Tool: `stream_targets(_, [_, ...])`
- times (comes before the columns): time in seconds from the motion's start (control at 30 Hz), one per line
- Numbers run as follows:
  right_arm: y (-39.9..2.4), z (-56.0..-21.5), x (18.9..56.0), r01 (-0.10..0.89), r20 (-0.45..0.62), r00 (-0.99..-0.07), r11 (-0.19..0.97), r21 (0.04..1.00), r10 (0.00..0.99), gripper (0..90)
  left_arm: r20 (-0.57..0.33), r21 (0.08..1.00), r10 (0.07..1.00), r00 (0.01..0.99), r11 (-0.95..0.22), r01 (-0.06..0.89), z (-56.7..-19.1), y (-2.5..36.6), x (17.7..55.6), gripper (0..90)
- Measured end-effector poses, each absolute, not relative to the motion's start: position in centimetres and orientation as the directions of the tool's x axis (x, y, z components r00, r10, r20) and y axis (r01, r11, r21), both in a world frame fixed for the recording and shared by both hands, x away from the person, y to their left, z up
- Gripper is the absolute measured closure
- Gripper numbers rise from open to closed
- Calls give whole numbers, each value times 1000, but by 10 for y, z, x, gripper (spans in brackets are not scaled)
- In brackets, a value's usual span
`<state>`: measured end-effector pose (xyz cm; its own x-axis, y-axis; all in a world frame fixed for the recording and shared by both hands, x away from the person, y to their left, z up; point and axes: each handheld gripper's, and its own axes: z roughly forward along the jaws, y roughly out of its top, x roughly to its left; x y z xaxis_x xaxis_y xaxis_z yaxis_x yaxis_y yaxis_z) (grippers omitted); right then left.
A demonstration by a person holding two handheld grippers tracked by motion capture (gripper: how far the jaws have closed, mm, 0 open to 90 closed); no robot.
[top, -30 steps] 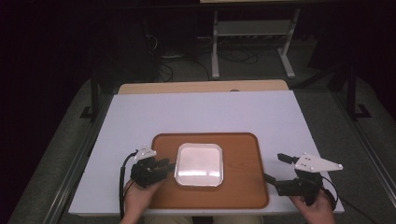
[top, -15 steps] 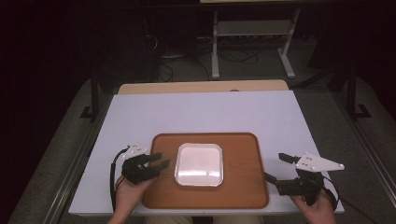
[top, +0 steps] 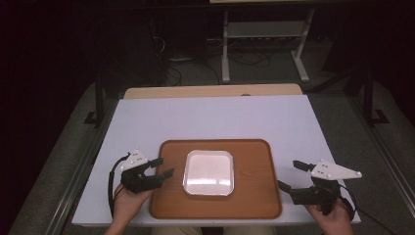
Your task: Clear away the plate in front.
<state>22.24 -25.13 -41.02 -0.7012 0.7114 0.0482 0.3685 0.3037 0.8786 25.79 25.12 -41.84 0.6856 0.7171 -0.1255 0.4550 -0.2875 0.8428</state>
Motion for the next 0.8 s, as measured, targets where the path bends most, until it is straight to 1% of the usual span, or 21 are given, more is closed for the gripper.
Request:
stream_targets(0.17, [-253,-411,223,371,50,-699,301,879,714,131,-113,854,707,698,-290,432,-418,257,257,366])
stream_targets(0.37, [-254,-411,223,374,52,-699,303,877,714,130,-67,870,706,705,-305,388,-417,265,256,319])
stream_targets(0.63, [-256,-414,223,382,58,-698,302,873,714,131,-51,874,700,712,-314,371,-419,281,255,278])
stream_targets(0.8, [-257,-415,224,384,56,-698,308,871,713,131,-38,868,711,702,-324,375,-422,288,254,274])
